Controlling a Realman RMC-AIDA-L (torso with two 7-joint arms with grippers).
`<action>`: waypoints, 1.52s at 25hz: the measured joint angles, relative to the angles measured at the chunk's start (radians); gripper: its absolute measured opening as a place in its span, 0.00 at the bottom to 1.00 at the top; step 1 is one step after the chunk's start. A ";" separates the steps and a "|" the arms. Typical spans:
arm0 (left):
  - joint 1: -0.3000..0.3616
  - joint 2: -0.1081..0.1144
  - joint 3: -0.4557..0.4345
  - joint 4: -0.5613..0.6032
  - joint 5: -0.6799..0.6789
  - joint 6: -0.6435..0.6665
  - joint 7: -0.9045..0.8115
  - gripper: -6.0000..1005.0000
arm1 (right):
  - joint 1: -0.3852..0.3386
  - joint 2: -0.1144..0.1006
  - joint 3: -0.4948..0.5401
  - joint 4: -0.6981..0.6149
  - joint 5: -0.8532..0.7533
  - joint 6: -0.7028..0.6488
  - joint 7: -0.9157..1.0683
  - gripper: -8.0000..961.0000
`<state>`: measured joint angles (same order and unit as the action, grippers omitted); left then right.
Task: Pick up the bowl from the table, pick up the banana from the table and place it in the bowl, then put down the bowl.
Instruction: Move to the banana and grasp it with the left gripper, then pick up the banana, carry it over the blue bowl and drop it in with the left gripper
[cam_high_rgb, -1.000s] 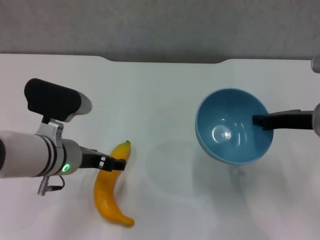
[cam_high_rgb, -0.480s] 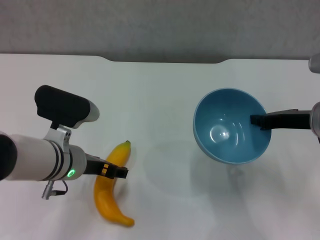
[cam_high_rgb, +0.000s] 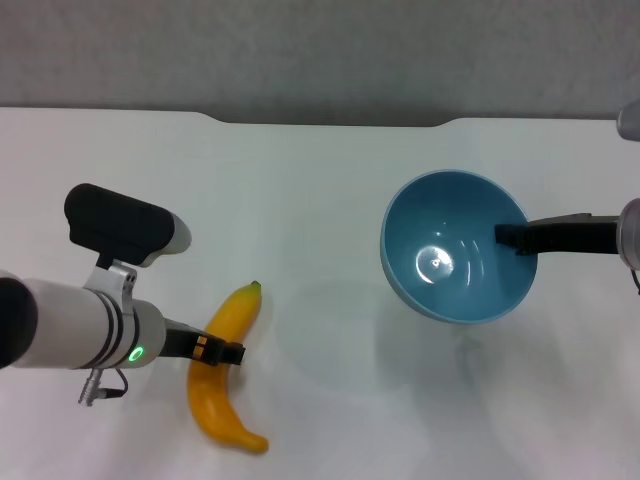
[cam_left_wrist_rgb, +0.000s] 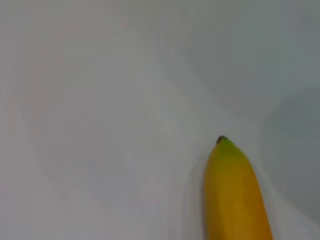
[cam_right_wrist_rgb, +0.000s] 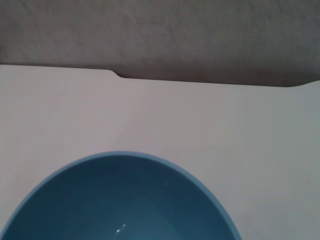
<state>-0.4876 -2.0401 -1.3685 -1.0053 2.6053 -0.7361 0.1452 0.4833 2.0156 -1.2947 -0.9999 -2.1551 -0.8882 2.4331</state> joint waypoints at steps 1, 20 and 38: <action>-0.005 0.000 0.000 0.010 -0.001 0.000 0.000 0.87 | 0.000 0.000 0.000 0.000 0.000 0.000 0.000 0.04; -0.025 0.001 -0.019 0.035 -0.006 0.003 0.001 0.75 | 0.002 0.000 0.000 0.005 0.002 0.007 -0.001 0.04; 0.089 0.008 -0.249 -0.249 -0.216 -0.009 0.156 0.52 | 0.086 -0.011 0.011 0.177 -0.009 -0.023 0.007 0.04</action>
<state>-0.3989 -2.0317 -1.6180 -1.2539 2.3895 -0.7449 0.3008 0.5689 2.0043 -1.2840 -0.8229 -2.1645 -0.9107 2.4399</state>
